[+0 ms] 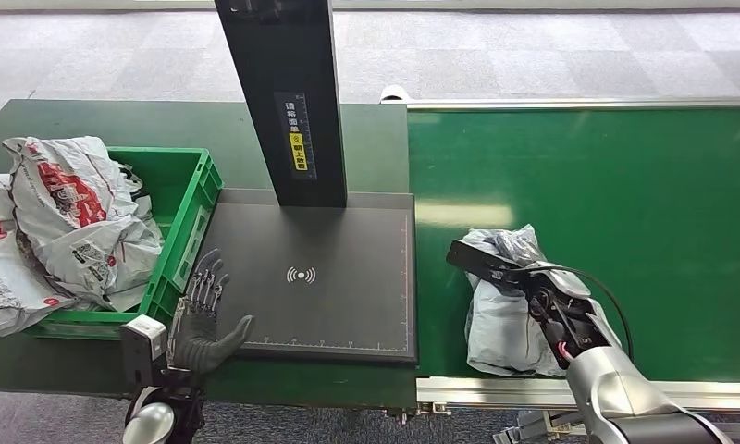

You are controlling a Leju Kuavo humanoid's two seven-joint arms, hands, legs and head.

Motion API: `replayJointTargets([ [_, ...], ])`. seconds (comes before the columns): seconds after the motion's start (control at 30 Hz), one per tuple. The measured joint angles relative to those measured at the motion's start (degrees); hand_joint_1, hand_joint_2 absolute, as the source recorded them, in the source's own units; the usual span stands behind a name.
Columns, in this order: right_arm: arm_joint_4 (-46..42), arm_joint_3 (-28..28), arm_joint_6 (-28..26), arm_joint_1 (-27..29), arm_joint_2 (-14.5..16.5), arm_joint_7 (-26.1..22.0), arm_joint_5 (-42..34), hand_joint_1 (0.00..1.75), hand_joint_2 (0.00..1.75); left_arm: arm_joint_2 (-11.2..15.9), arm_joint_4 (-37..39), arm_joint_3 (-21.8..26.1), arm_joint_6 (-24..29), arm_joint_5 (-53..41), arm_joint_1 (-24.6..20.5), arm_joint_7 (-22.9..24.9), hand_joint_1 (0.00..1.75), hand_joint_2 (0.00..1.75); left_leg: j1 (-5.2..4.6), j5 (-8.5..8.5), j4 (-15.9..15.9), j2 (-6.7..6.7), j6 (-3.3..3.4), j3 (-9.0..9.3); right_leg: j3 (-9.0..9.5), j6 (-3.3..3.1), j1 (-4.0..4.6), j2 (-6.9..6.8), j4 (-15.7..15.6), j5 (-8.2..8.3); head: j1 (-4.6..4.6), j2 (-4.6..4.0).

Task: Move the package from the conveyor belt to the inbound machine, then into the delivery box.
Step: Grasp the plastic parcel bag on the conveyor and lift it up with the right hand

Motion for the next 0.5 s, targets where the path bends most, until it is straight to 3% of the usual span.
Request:
replayJointTargets([
  [0.2, -3.1, 0.2, -8.9, 0.4, 0.5, -3.8, -0.6, 1.75, 1.75, -0.7, -2.8, 1.9, 6.2, 2.8, 1.3, -6.3, 0.00, 1.75, -0.01, 0.00, 0.0, 0.00, 0.00, -0.02, -0.01, 0.00, -0.01, -0.01, 0.0, 0.00, 0.00, 0.00],
  [0.33, -6.6, 0.1, -15.2, 1.4, 0.8, -7.4, -1.6, 1.75, 1.75, -1.4, -5.8, 3.2, 9.4, 4.8, 2.3, -8.1, 0.00, 1.75, -0.01, 0.00, 0.0, -0.03, 0.00, -0.03, -0.03, 0.00, -0.01, -0.02, 0.0, 0.00, -0.01, 0.01],
  [0.5, -19.4, -1.3, -22.6, 7.1, 1.6, -14.6, -9.4, 1.75, 1.75, -1.9, -8.4, 3.8, 14.7, 6.0, 3.2, -11.5, 0.00, 1.75, 0.01, 0.00, 0.0, -0.04, 0.00, -0.04, -0.04, 0.00, 0.01, -0.03, 0.0, -0.01, -0.01, 0.01],
])
